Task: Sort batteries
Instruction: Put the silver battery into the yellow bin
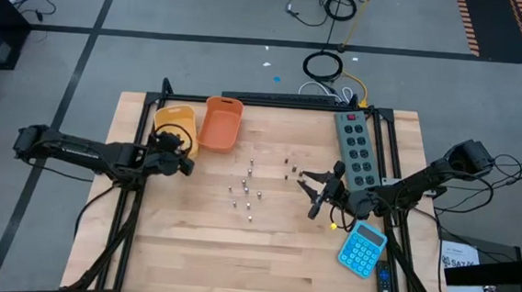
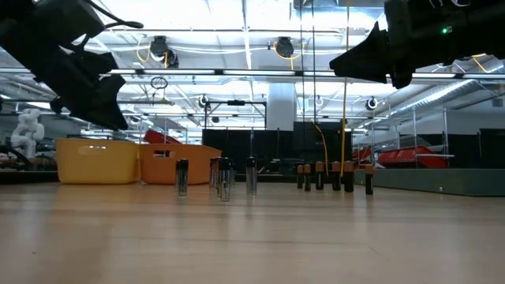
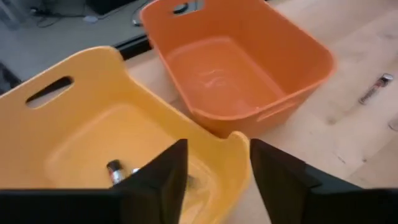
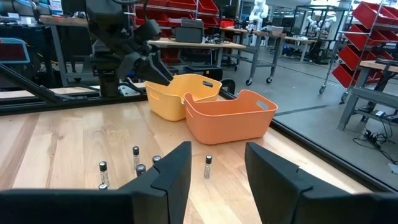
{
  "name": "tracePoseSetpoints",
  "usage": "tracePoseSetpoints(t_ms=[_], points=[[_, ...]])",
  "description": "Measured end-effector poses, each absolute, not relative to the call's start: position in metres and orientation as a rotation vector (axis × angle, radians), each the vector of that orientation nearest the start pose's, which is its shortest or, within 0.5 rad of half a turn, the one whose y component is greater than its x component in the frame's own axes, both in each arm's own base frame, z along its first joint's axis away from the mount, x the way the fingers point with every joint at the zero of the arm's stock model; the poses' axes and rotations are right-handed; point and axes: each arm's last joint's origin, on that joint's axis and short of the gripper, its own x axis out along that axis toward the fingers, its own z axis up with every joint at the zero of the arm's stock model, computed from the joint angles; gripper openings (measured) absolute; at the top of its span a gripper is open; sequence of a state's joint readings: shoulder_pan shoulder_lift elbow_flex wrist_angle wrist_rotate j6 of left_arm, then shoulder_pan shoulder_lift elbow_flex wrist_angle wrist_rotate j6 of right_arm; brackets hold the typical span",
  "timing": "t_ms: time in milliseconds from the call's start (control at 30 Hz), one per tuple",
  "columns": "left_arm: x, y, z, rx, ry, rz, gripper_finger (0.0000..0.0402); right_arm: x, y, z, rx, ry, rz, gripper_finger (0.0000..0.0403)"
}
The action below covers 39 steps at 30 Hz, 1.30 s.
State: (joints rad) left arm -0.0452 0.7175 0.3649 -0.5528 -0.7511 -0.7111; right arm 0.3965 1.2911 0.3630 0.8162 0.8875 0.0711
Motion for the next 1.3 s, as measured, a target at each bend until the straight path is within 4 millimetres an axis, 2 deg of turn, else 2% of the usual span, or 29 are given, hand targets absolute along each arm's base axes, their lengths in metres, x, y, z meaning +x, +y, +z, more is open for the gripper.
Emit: tracePoseSetpoints(t_ms=[67, 200, 300, 533, 667, 1033, 1300], points=[[0.135, 0.011, 0.184, -0.252, 0.555, 0.799, 0.0197, 0.218, 0.067, 0.187, 0.005, 0.072, -0.493, 0.0144], [0.156, -0.001, 0.202, -0.178, 0.434, 0.438, 0.0201, 0.218, 0.067, 0.187, 0.001, 0.073, -0.493, 0.0144], [0.167, -0.007, 0.206, -0.175, 0.379, 0.323, 0.0201, 0.219, 0.067, 0.187, 0.003, 0.072, -0.493, 0.0144], [0.194, -0.022, 0.188, -0.172, 0.411, 0.217, 0.0207, 0.219, 0.067, 0.188, 0.004, 0.072, -0.491, 0.0144], [0.206, -0.027, 0.173, -0.155, 0.447, 0.214, 0.0210, 0.219, 0.067, 0.188, 0.004, 0.072, -0.490, 0.0144], [0.221, -0.029, 0.140, -0.116, 0.559, 0.248, 0.0211, 0.219, 0.067, 0.188, 0.003, 0.072, -0.490, 0.0144], [0.229, -0.030, 0.123, -0.109, 0.583, 0.251, 0.0211, 0.219, 0.067, 0.188, 0.002, 0.072, -0.490, 0.0144]])
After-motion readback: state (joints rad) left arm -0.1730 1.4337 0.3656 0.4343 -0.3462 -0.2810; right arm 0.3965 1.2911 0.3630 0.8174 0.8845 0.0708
